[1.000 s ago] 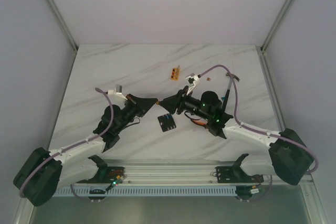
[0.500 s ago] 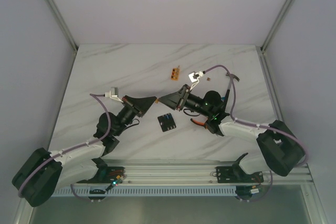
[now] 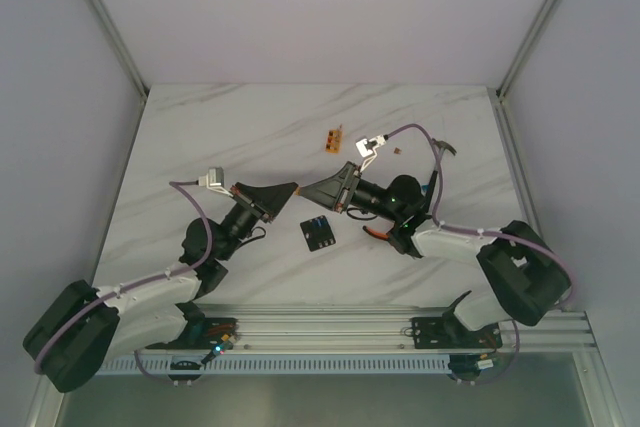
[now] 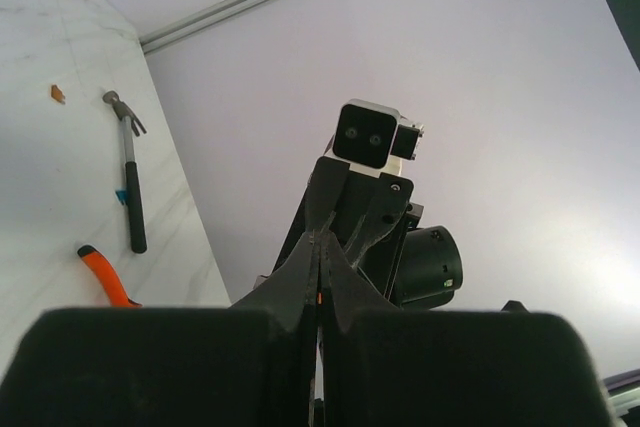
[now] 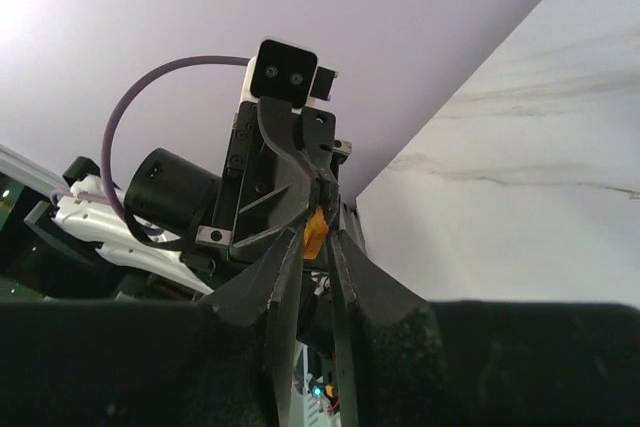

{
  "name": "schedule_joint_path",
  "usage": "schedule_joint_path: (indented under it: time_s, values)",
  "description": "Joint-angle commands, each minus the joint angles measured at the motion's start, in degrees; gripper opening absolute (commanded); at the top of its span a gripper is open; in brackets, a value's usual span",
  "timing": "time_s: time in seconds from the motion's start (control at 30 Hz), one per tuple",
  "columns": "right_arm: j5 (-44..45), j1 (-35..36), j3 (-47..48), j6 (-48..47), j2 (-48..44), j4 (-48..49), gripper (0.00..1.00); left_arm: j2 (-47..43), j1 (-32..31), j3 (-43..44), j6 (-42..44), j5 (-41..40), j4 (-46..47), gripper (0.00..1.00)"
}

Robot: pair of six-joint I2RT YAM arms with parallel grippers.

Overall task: Snap on the fuse box
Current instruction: Pick up the fuse from the center of the board, then install the fuse at the fuse box base.

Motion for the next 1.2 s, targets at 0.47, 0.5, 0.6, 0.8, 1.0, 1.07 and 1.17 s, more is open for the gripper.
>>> schedule_joint_path:
  time_s: [0.47, 0.5, 0.6, 0.8, 1.0, 1.07, 1.17]
  values:
    - [-3.11, -0.69, -0.68, -0.96, -0.22, 5.27, 0.0, -0.12, -0.46, -0.34, 1.48, -0.02, -0.7, 0.04]
    - [-2.86, -0.7, -0.71, -2.23, -0.87, 3.37, 0.0, -0.5, -0.46, -0.36, 1.98, -0.1, -2.11, 0.06]
    - [-1.88, -0.78, -0.49, -6.43, -3.71, -5.04, 0.0, -2.42, -0.46, -0.63, 3.66, -1.15, -7.85, 0.16]
    - [1.99, -0.7, 2.71, -16.92, -8.43, -28.94, 0.0, -8.06, -0.45, -0.73, 7.64, -3.82, -21.87, 0.42]
    - [9.99, 0.76, 9.47, -27.66, -8.84, -56.03, 0.0, -9.43, -0.46, -0.72, 9.11, -3.39, -34.26, 0.5]
    - [12.84, 1.57, 11.9, -29.93, -8.13, -63.2, 0.0, -8.26, -0.44, -1.37, 8.64, -1.87, -35.08, 0.5]
    - [17.12, 3.33, 15.44, -32.46, -6.66, -71.8, 0.0, -5.9, -0.46, -2.11, 7.5, 0.24, -35.8, 0.51]
